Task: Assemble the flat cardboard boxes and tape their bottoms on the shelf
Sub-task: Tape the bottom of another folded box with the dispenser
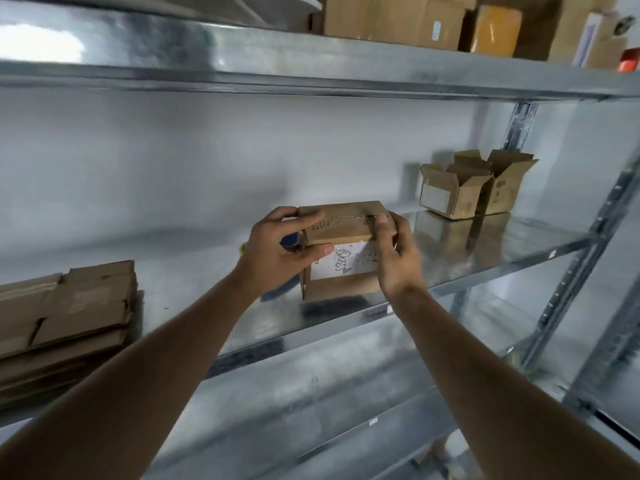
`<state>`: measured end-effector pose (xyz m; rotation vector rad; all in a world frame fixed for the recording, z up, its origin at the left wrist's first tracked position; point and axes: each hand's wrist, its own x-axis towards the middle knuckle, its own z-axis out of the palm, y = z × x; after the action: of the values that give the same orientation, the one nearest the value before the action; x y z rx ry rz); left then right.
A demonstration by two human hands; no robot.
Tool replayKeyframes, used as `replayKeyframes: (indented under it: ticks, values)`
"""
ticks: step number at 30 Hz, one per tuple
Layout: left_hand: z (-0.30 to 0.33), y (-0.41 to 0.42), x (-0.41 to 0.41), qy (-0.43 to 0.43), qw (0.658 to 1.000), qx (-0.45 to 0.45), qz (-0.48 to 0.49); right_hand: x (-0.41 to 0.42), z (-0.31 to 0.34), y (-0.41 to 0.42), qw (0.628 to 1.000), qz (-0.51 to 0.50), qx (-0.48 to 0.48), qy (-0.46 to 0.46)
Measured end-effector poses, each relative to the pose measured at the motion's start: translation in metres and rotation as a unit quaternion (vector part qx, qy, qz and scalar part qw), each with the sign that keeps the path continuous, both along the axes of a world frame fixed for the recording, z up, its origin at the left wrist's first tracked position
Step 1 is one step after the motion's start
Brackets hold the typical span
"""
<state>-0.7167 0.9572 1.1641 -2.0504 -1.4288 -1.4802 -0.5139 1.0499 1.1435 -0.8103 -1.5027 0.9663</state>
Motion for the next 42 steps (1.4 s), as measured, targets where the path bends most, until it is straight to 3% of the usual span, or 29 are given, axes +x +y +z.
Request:
replayKeyframes:
  ticks: [7, 12, 20, 28, 37, 42]
  values:
    - [-0.010, 0.066, 0.047, -0.040, 0.997, -0.037, 0.047, 0.041, -0.006, 0.081, 0.996, 0.047, -0.037, -0.072]
    - [-0.013, 0.100, 0.072, -0.087, 0.986, -0.070, 0.122, 0.052, -0.011, 0.118, 0.983, 0.076, -0.158, -0.058]
    - [-0.008, 0.132, 0.074, -0.123, 0.971, -0.097, 0.178, 0.048, -0.020, 0.161, 0.974, 0.127, -0.181, -0.055]
    - [-0.005, 0.155, 0.050, -0.117, 0.966, -0.134, 0.188, 0.036, -0.013, 0.187, 0.958, 0.117, -0.121, -0.233]
    - [-0.005, 0.181, 0.044, -0.103, 0.966, -0.207, 0.116, 0.020, -0.038, 0.251, 0.954, 0.105, -0.210, -0.187]
    - [-0.024, 0.190, 0.040, -0.119, 0.963, -0.228, 0.087, 0.049, -0.018, 0.222, 0.946, 0.106, -0.243, -0.187]
